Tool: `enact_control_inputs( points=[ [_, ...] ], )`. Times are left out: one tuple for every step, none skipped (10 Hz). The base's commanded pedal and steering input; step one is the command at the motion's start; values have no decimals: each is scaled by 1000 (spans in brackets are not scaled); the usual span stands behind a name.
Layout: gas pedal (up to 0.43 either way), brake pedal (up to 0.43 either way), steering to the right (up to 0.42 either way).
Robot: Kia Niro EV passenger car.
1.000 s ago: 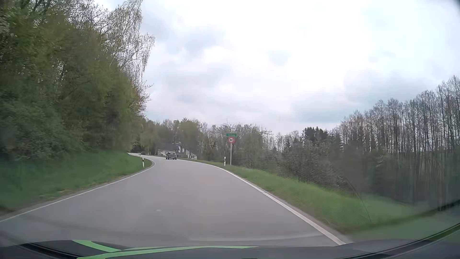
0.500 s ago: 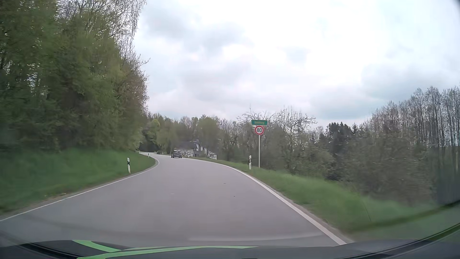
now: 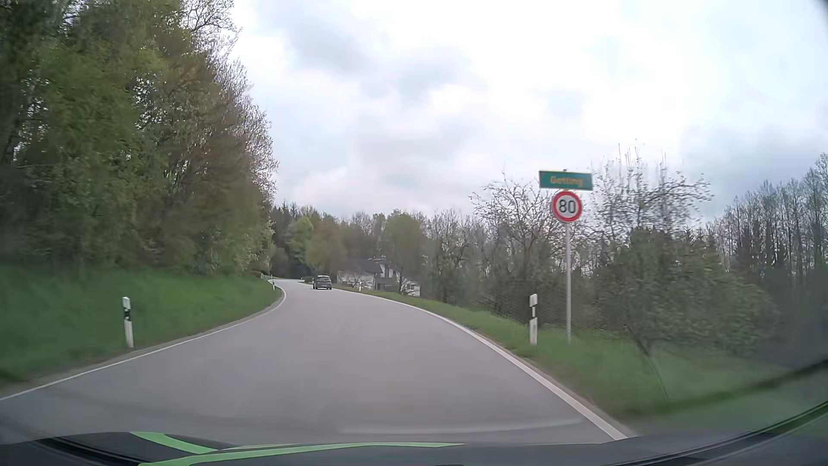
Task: Follow the waypoints while adhering to traffic rules and regulations
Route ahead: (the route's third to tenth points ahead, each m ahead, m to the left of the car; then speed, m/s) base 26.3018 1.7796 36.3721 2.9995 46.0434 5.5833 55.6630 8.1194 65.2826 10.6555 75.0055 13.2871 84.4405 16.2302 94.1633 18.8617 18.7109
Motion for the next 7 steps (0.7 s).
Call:
enact_control_inputs(
  points=[
    [130, 0, -29],
    [177, 0, -29],
    [189, 0, -29],
    [197, 0, -30],
    [209, 0, -31],
    [240, 0, -32],
    [240, 0, -32]
  ],
)
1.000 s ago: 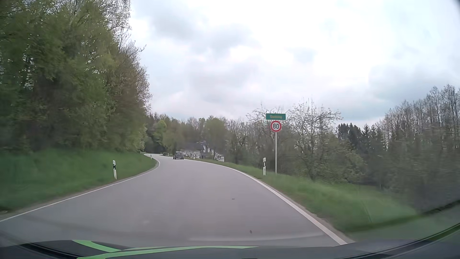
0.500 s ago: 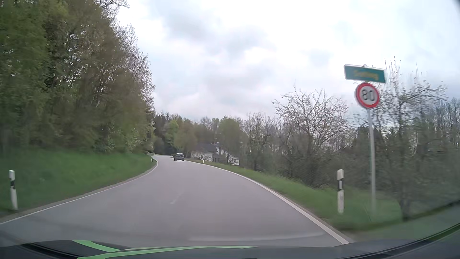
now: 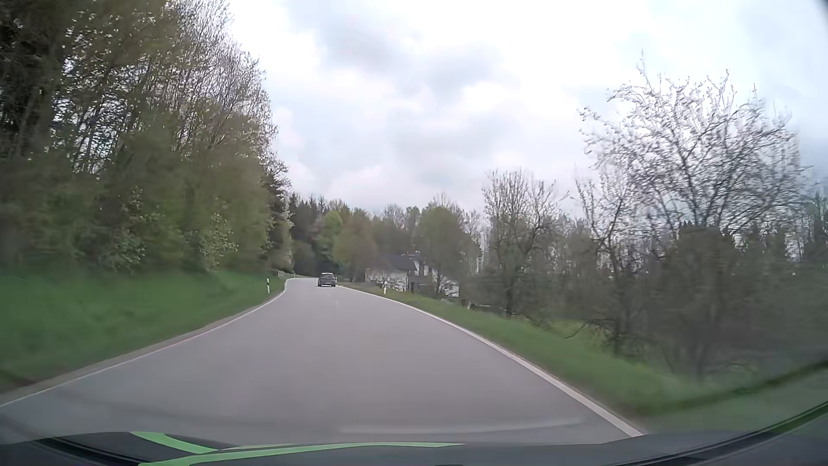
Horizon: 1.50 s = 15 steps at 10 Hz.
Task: Follow the waypoints while adhering to traffic rules and regulations
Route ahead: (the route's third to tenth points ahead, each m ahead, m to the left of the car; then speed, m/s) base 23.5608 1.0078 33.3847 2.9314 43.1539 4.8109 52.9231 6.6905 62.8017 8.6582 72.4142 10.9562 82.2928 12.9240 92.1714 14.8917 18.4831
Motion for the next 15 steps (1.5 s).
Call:
enact_control_inputs(
  points=[
    [248, 0, -33],
    [248, 0, -36],
    [260, 0, -38],
    [268, 0, -38],
    [268, 0, -38],
    [280, 0, -38],
    [287, 0, -38],
    [287, 0, -38],
    [287, 0, -38],
    [299, 0, -38],
    [299, 0, -38],
    [299, 0, -38],
    [311, 0, -35],
    [311, 0, -32],
    [311, 0, -28]
  ],
)
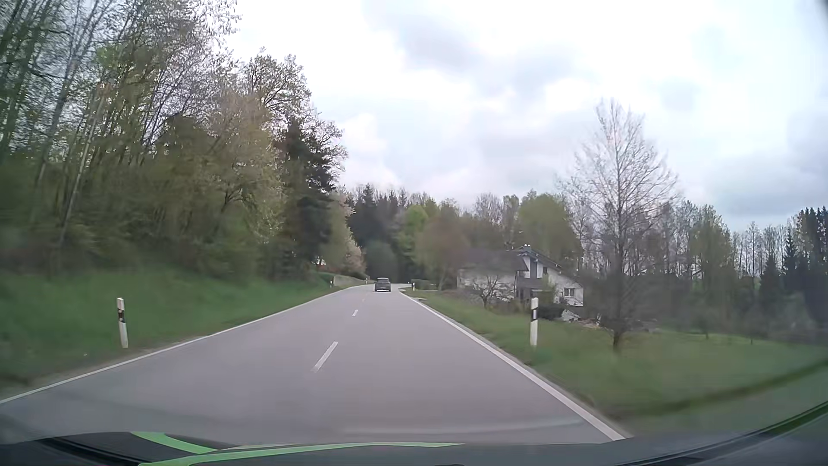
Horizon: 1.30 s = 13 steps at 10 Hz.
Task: Follow the waypoints while adhering to traffic rules and regulations
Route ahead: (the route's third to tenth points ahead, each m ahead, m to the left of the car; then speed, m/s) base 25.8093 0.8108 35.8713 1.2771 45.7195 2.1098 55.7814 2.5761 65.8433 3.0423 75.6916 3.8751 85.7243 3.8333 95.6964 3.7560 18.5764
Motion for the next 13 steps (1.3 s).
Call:
enact_control_inputs(
  points=[
    [311, 0, -25],
    [311, 0, -23],
    [311, 0, -20],
    [311, 0, -17],
    [319, 0, -14],
    [319, 0, -14],
    [319, 0, -14],
    [319, 0, -14],
    [319, 0, -11],
    [319, 0, -7],
    [319, 0, -4],
    [319, 0, -3],
    [319, 0, -3]
  ],
)
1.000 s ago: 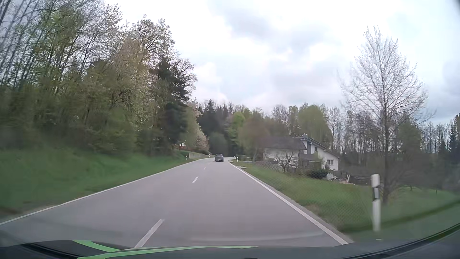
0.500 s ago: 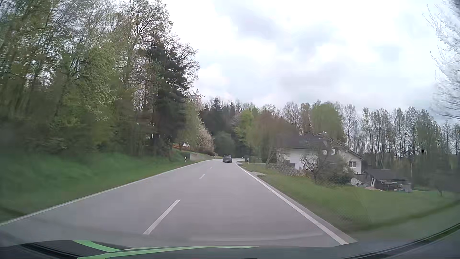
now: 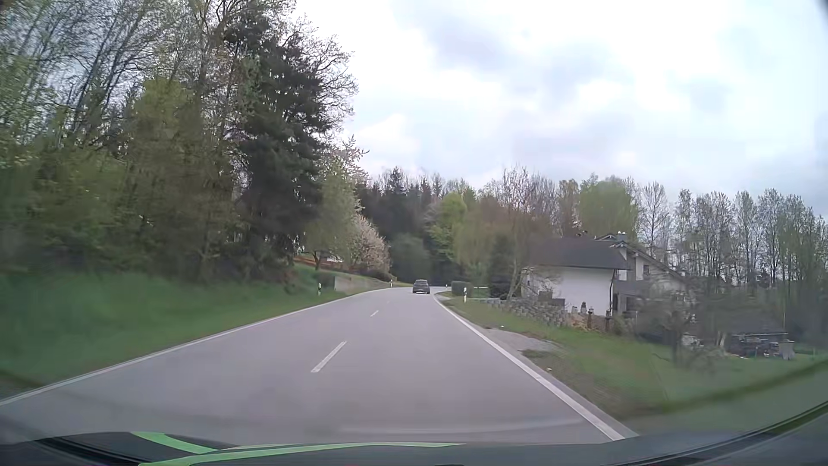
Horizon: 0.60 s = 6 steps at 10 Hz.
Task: Follow the waypoints while adhering to traffic rules and regulations
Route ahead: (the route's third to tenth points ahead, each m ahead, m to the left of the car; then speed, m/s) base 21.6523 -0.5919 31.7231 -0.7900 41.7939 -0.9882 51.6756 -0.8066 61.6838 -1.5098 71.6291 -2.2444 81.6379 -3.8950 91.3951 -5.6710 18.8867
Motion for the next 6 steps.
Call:
enact_control_inputs(
  points=[
    [319, 0, -3],
    [319, 0, -3],
    [319, 0, -3],
    [319, 0, -3],
    [319, 0, -3],
    [319, 0, -3]
  ],
)
